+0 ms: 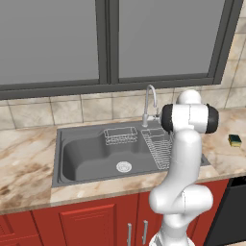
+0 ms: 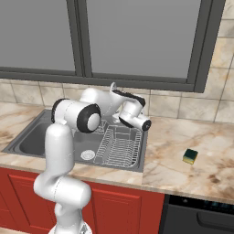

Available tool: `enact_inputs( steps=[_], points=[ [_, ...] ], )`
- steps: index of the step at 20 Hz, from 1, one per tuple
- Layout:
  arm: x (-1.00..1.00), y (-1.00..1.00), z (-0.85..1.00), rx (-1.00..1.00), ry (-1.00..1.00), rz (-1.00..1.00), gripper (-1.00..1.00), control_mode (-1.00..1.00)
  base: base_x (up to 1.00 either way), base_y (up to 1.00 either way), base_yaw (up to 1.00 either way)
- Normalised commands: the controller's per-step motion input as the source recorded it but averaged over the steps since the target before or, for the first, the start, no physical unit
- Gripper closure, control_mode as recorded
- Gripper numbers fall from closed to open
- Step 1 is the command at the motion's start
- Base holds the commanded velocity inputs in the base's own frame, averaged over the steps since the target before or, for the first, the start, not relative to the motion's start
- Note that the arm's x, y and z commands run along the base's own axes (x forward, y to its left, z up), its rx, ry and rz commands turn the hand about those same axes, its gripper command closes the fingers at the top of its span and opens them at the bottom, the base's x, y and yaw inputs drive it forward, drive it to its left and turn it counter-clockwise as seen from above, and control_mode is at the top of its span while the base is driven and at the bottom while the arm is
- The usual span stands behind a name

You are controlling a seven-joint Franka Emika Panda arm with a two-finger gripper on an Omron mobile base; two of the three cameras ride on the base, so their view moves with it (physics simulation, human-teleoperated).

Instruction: Soak the sponge with water for a few seconds and then drop it inside the sink.

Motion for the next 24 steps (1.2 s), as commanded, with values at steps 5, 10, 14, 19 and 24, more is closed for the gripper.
enact_inputs(
  steps=[5,10,14,19,24],
  points=[
    [0.31,0.0,-0.18,0.0,0.0,0.0,-1.0,-1.0,0.0,0.0,0.0],
    [0.24,0.0,-0.17,0.0,0.0,0.0,-1.0,-1.0,0.0,0.0,0.0],
    [0.19,0.0,-0.14,0.0,0.0,0.0,-1.0,-1.0,0.0,0.0,0.0],
    [0.08,-0.04,-0.13,0.03,0.0,0.0,-1.0,-1.0,0.0,0.0,0.0],
    [0.01,-0.06,-0.07,0.05,0.0,0.0,-1.0,-1.0,0.0,0.0,0.0]
  ],
)
